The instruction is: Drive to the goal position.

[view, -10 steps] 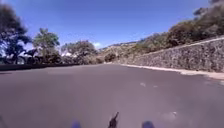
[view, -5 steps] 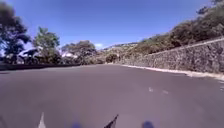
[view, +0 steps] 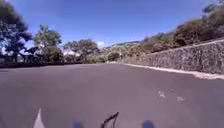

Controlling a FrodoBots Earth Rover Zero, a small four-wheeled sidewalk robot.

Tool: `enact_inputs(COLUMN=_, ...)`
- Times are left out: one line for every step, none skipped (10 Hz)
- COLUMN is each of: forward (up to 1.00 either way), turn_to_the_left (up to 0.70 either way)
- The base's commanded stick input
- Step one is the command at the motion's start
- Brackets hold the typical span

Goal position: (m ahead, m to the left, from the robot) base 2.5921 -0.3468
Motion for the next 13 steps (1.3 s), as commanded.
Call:
enact_inputs(forward=0.85, turn_to_the_left=0.00)
enact_inputs(forward=0.85, turn_to_the_left=0.00)
enact_inputs(forward=0.85, turn_to_the_left=0.00)
enact_inputs(forward=0.85, turn_to_the_left=0.00)
enact_inputs(forward=0.85, turn_to_the_left=0.00)
enact_inputs(forward=0.85, turn_to_the_left=0.00)
enact_inputs(forward=0.85, turn_to_the_left=0.00)
enact_inputs(forward=0.85, turn_to_the_left=0.00)
enact_inputs(forward=0.85, turn_to_the_left=0.00)
enact_inputs(forward=0.85, turn_to_the_left=-0.06)
enact_inputs(forward=0.85, turn_to_the_left=-0.17)
enact_inputs(forward=0.85, turn_to_the_left=-0.29)
enact_inputs(forward=0.85, turn_to_the_left=-0.34)
